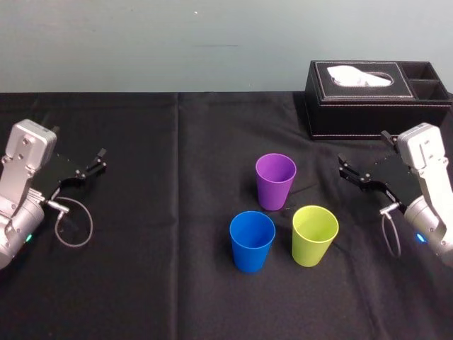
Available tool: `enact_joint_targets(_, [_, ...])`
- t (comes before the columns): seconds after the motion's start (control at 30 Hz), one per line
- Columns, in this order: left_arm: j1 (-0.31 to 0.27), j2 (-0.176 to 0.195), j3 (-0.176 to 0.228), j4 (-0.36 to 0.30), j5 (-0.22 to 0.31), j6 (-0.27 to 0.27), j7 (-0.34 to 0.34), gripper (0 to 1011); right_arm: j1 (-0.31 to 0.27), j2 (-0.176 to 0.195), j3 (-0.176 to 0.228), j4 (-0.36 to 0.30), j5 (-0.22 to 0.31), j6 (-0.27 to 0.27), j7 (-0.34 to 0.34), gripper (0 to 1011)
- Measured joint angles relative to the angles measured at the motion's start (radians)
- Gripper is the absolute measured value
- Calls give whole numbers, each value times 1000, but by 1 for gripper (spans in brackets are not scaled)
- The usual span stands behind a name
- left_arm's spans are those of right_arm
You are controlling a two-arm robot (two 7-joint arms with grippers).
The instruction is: Stack the three plastic cups sequentially using one hand.
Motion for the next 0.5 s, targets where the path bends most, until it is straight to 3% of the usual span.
enact_joint_targets(0.5, [0, 0, 0, 0, 0, 0, 0, 1012, 0, 0, 0, 0, 0, 0, 0, 1003])
